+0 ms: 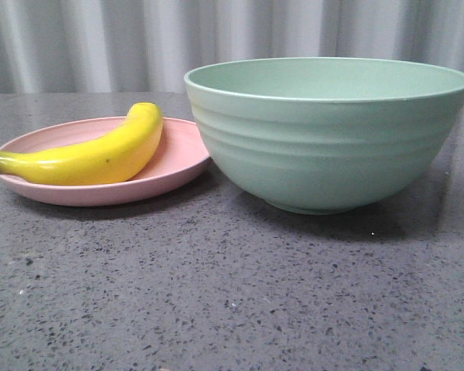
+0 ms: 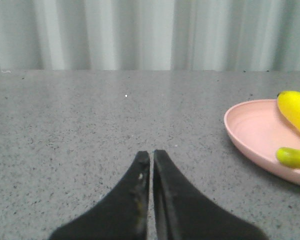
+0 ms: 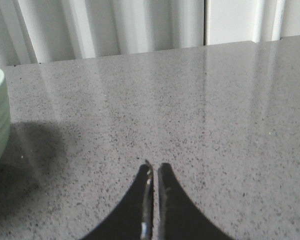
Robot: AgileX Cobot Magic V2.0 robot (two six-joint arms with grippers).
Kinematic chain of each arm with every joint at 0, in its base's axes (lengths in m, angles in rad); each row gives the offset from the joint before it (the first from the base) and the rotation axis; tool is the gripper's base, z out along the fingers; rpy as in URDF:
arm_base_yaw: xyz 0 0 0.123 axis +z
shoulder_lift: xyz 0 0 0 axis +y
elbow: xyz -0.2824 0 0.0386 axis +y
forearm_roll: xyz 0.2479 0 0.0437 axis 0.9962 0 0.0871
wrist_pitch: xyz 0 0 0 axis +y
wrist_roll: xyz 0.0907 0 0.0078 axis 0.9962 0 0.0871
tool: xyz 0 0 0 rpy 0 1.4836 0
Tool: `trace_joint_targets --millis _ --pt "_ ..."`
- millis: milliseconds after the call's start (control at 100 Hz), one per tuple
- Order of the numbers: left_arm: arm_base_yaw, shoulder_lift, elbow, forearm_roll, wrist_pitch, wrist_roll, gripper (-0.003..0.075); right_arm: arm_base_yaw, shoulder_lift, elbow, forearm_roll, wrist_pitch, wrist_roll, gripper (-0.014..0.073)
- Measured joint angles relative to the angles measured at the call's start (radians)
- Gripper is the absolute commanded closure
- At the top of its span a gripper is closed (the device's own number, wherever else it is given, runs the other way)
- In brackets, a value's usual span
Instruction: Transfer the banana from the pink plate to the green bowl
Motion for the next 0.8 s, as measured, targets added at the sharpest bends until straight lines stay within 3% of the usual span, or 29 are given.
trace_joint_targets --millis 280,470,540,690,740,800 --pt "0.0 0.171 -0.176 0.002 0.05 0.0 0.0741 0.0 0.199 -0.184 0.048 0.152 0.002 0.0655" --pt "0.0 0.303 -0.242 0.004 0.002 0.0 0.0728 0.0 0.286 -0.243 0.086 0.187 0.002 0.0655" --pt "0.0 0.338 -0.249 0.005 -0.017 0.002 0.0643 0.0 0.29 -0.242 0.09 0.189 0.002 0.0655" --pt "0.0 0.385 -0.249 0.006 -0.023 0.002 0.0317 0.0 0.29 -0.242 0.091 0.189 0.002 0.0655" --pt "0.0 0.395 -0.249 0.006 -0.03 0.002 0.0265 0.0 0.29 -0.242 0.091 0.189 0.002 0.0655" --pt "0.0 0.405 -0.249 0.004 -0.046 0.002 0.0258 0.0 0.29 -0.242 0.091 0.189 0.002 0.0655"
